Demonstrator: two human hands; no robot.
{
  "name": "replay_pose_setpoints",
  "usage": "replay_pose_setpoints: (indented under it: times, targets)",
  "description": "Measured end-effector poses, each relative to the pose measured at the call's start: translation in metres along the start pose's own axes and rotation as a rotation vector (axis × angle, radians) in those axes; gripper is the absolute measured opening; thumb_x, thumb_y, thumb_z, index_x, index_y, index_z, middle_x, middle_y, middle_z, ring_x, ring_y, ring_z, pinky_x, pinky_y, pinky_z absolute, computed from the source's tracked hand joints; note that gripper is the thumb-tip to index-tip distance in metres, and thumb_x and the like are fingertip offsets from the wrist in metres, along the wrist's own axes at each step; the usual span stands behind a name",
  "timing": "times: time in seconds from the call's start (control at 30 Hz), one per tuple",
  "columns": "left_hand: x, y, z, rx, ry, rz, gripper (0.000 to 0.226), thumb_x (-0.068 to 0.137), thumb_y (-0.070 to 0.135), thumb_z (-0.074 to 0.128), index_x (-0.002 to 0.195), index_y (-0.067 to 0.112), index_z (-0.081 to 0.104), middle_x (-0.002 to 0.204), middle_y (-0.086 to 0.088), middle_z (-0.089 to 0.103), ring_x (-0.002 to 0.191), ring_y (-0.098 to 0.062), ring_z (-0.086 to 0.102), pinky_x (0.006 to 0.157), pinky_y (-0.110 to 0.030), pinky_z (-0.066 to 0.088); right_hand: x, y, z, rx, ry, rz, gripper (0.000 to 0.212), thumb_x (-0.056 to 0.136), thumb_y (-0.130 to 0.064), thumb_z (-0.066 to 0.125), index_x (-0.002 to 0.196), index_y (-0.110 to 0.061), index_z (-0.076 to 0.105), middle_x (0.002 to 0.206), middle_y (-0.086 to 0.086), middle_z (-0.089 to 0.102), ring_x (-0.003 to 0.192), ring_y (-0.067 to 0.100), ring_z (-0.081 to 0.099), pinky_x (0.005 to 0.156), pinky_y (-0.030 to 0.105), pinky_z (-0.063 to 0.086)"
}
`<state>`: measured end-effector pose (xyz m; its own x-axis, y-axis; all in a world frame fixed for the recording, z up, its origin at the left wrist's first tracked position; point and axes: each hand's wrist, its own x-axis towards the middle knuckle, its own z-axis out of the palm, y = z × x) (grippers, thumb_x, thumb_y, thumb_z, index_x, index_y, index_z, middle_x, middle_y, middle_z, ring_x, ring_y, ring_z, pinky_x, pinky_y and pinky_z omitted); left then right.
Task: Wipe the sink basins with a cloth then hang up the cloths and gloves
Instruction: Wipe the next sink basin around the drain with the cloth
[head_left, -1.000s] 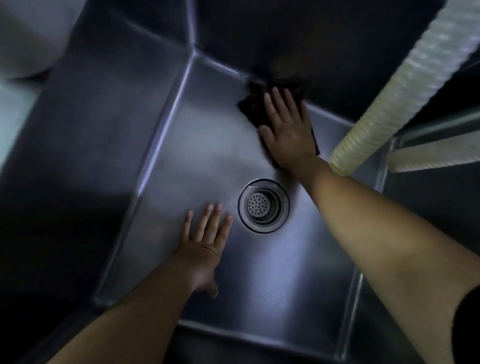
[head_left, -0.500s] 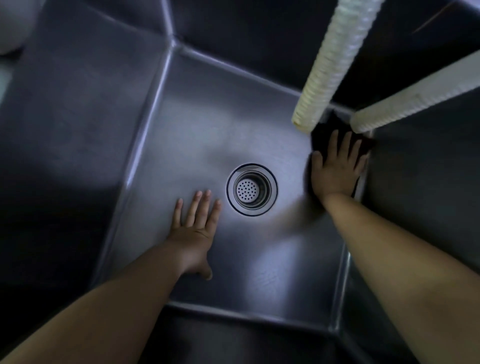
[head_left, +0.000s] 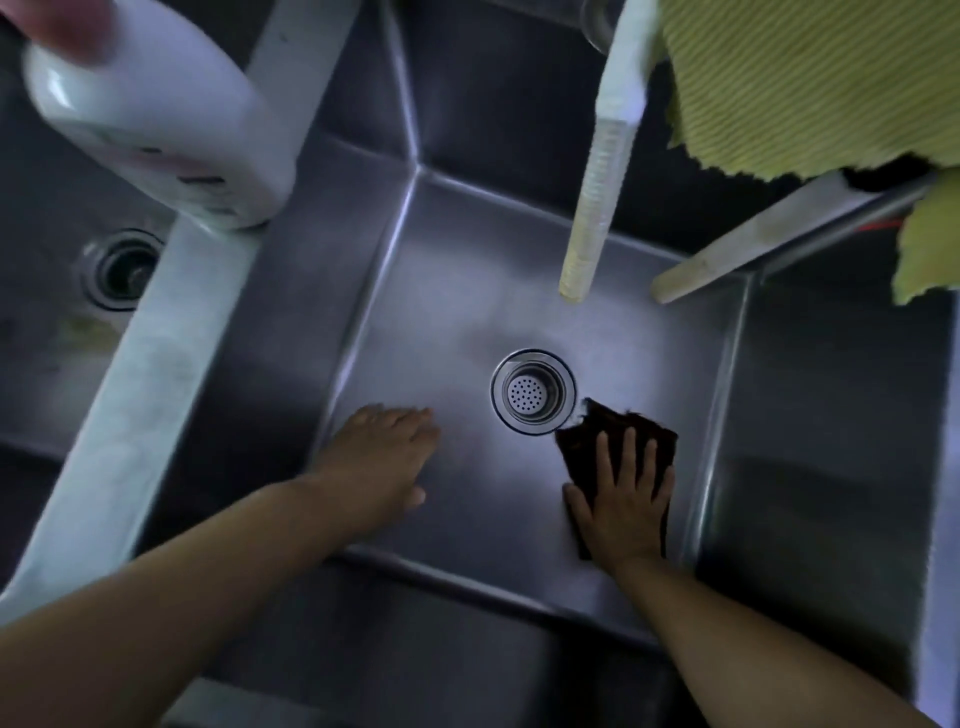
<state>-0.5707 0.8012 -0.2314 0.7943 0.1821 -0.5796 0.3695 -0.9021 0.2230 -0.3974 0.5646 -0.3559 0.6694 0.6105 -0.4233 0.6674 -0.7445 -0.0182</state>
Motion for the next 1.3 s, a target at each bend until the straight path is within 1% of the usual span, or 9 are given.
replay_pose_setpoints:
  times: [0.07, 0.13, 0.23, 0.37, 0.6, 0.8, 1.03, 1.13, 1.3]
  targets:
    - [-0.033, -0.015, -0.027, 0.090, 0.148, 0.084, 0.066, 0.059, 0.040, 0.080, 0.116, 0.013, 0.064, 0.121, -0.010, 0.064, 0.106, -0.020, 0.063, 0.094, -0.031, 0.046, 0.015, -0.001, -0.011, 0.038, -0.010, 0.034, 0.084, 0.087, -0.068, 0.011, 0.143, -0.012, 0.038, 0.150, 0.022, 0.030, 0.138, 0.046, 0.024, 0.108, 0.063, 0.014]
    - [-0.060, -0.032, -0.044, 0.200, 0.256, 0.106, 0.041, 0.057, 0.036, 0.072, 0.091, 0.013, 0.073, 0.091, -0.005, 0.073, 0.079, -0.022, 0.070, 0.079, -0.031, 0.051, 0.039, -0.003, -0.021, 0.076, 0.006, 0.088, 0.084, 0.083, -0.065, 0.014, 0.147, -0.014, 0.031, 0.154, 0.020, 0.021, 0.142, 0.043, 0.014, 0.111, 0.061, 0.008]
    - [-0.085, -0.055, -0.054, 0.331, 0.264, 0.108, 0.035, 0.072, 0.026, 0.043, 0.085, 0.012, 0.073, 0.084, -0.006, 0.071, 0.084, -0.027, 0.068, 0.091, -0.039, 0.039, 0.083, -0.008, -0.037, 0.094, 0.040, 0.107, 0.084, 0.081, -0.065, 0.010, 0.150, -0.018, 0.018, 0.157, 0.018, 0.008, 0.144, 0.040, 0.002, 0.112, 0.056, -0.002]
    - [-0.089, -0.066, -0.050, 0.334, 0.253, 0.155, 0.016, 0.077, 0.025, 0.053, 0.076, 0.020, 0.068, 0.078, 0.002, 0.067, 0.090, -0.025, 0.064, 0.100, -0.035, 0.031, 0.139, -0.022, -0.052, 0.067, 0.066, 0.032, 0.082, 0.082, -0.064, 0.014, 0.152, -0.021, 0.011, 0.158, 0.017, 0.003, 0.144, 0.039, -0.004, 0.112, 0.056, -0.005]
    - [-0.089, -0.073, -0.043, 0.235, 0.316, 0.155, 0.025, 0.087, 0.029, 0.046, 0.069, 0.020, 0.061, 0.073, 0.000, 0.062, 0.081, -0.027, 0.061, 0.089, -0.037, 0.042, 0.182, -0.092, -0.061, -0.016, 0.119, -0.261, 0.078, 0.087, -0.064, 0.018, 0.152, -0.022, 0.007, 0.156, 0.023, 0.009, 0.143, 0.041, 0.001, 0.111, 0.060, -0.001]
    - [-0.088, -0.076, -0.039, 0.235, 0.406, 0.196, 0.027, 0.088, 0.030, 0.049, 0.065, 0.018, 0.058, 0.067, -0.002, 0.060, 0.074, -0.028, 0.059, 0.088, -0.036, 0.043, 0.144, -0.142, -0.040, -0.156, 0.142, -0.634, 0.070, 0.093, -0.057, 0.034, 0.151, -0.023, 0.014, 0.158, 0.016, 0.008, 0.143, 0.041, 0.002, 0.112, 0.059, 0.000]
    - [-0.088, -0.075, -0.037, 0.296, 0.440, 0.216, 0.030, 0.088, 0.033, 0.049, 0.063, 0.019, 0.057, 0.064, -0.002, 0.059, 0.072, -0.029, 0.059, 0.089, -0.039, 0.046, 0.064, -0.131, -0.007, -0.212, 0.112, -1.047, 0.070, 0.082, -0.054, 0.057, 0.143, -0.023, 0.039, 0.150, 0.016, 0.033, 0.137, 0.044, 0.027, 0.107, 0.064, 0.016]
    - [-0.088, -0.075, -0.038, 0.306, 0.442, 0.221, 0.030, 0.087, 0.035, 0.052, 0.062, 0.018, 0.057, 0.063, -0.003, 0.058, 0.071, -0.029, 0.059, 0.086, -0.039, 0.049, 0.033, -0.106, 0.003, -0.248, 0.041, -1.197, 0.065, 0.085, -0.053, 0.049, 0.143, -0.026, 0.038, 0.150, 0.013, 0.033, 0.138, 0.041, 0.027, 0.108, 0.063, 0.025]
    - [-0.090, -0.076, -0.038, 0.267, 0.433, 0.236, 0.034, 0.086, 0.042, 0.048, 0.064, 0.019, 0.059, 0.062, -0.001, 0.059, 0.072, -0.028, 0.060, 0.085, -0.039, 0.049, -0.003, -0.047, 0.018, -0.194, -0.059, -1.439, 0.056, 0.096, -0.050, 0.034, 0.147, -0.028, 0.031, 0.155, 0.008, 0.026, 0.142, 0.037, 0.019, 0.111, 0.057, 0.015]
